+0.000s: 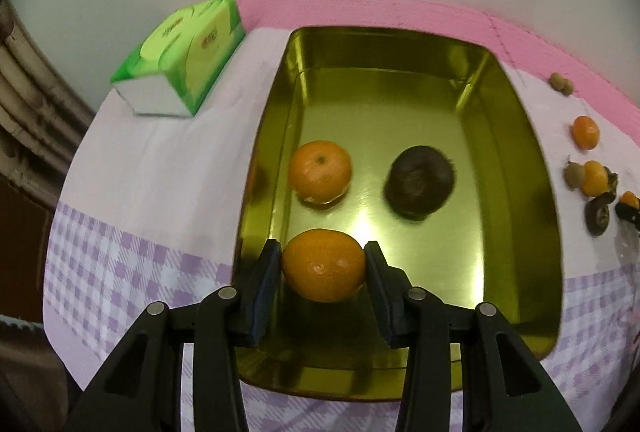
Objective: Organize fruits
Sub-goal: 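Carry the mandarin into the tin with the left gripper and release, then lower the held orange into the gold tin and open the right gripper, then lower the right gripper onto a dark brown fruit and close it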
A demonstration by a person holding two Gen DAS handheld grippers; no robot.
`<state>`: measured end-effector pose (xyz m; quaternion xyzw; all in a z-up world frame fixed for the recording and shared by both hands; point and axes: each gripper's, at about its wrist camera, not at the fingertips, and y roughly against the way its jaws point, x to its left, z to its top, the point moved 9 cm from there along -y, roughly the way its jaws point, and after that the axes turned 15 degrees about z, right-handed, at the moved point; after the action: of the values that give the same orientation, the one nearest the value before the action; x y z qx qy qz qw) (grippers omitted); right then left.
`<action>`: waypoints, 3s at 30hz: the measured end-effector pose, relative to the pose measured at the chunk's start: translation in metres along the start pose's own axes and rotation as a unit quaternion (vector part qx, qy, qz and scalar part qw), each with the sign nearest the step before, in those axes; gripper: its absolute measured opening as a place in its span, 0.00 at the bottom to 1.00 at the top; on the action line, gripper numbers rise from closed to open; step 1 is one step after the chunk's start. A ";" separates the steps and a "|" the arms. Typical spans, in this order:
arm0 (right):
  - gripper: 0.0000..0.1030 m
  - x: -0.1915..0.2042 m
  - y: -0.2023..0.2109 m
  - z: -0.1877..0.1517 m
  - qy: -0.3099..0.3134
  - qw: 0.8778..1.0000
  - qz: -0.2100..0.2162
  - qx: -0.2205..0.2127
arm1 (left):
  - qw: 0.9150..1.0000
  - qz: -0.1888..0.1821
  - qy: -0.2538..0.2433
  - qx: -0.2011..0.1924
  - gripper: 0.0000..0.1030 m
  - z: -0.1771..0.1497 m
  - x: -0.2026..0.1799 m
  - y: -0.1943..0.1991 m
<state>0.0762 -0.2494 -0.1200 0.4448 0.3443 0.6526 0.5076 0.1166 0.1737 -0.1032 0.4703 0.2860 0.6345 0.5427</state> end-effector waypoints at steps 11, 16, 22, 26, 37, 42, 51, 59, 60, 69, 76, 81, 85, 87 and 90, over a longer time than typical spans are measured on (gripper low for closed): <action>0.38 0.024 0.000 0.018 -0.008 1.000 -0.002 -0.018 | 1.000 0.010 -0.011 -0.015 0.42 0.008 -0.006 -0.013; 0.38 0.083 0.007 0.039 0.037 0.998 0.036 -0.034 | 0.999 0.028 -0.006 -0.027 0.42 0.014 -0.006 -0.017; 0.38 0.170 -0.002 0.062 0.102 0.990 0.089 -0.044 | 0.999 0.026 0.005 -0.042 0.42 0.019 -0.005 -0.014; 0.38 0.209 -0.011 0.063 0.127 0.985 0.108 -0.037 | 0.998 0.017 0.022 -0.052 0.46 0.020 0.000 -0.004; 0.38 0.271 -0.038 0.069 0.183 0.976 0.115 -0.021 | 0.989 0.040 0.085 -0.116 0.74 0.029 0.041 0.042; 0.38 0.298 -0.045 0.073 0.222 0.968 0.111 -0.013 | 0.976 0.073 0.165 -0.120 0.75 0.030 0.093 0.042; 0.38 0.325 -0.081 0.069 0.247 0.963 0.101 0.024 | 0.980 0.059 0.170 -0.086 0.75 0.024 0.098 0.020; 0.38 0.325 -0.106 0.075 0.243 0.965 0.089 0.035 | 0.985 0.050 0.148 -0.076 0.75 0.022 0.082 0.018; 0.38 0.326 -0.107 0.075 0.243 0.966 0.087 0.034 | 0.985 0.049 0.148 -0.077 0.75 0.022 0.081 0.018; 0.43 0.332 -0.087 0.081 0.233 0.966 0.112 0.009 | 0.987 0.051 0.138 -0.070 0.75 0.021 0.074 0.016; 0.46 0.306 -0.031 0.073 0.204 0.970 0.123 -0.039 | 0.989 0.057 0.120 -0.070 0.75 0.019 0.067 0.013; 0.46 0.243 -0.003 0.057 0.157 0.981 0.100 -0.057 | 0.989 0.063 0.112 -0.075 0.75 0.018 0.060 0.019; 0.46 0.171 0.011 0.045 0.110 0.990 0.057 -0.066 | 0.989 0.064 0.101 -0.082 0.75 0.019 0.052 0.027; 0.46 0.138 0.015 0.039 0.094 0.993 0.034 -0.066 | 0.989 0.062 0.098 -0.087 0.75 0.021 0.048 0.034; 0.46 0.095 0.013 0.028 0.070 0.996 0.014 -0.055 | 0.989 0.067 0.081 -0.099 0.75 0.024 0.039 0.045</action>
<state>0.0896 -0.1609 -0.0764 0.3743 0.3364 0.7070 0.4968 0.1203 0.1960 -0.0435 0.3792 0.2324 0.7310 0.5175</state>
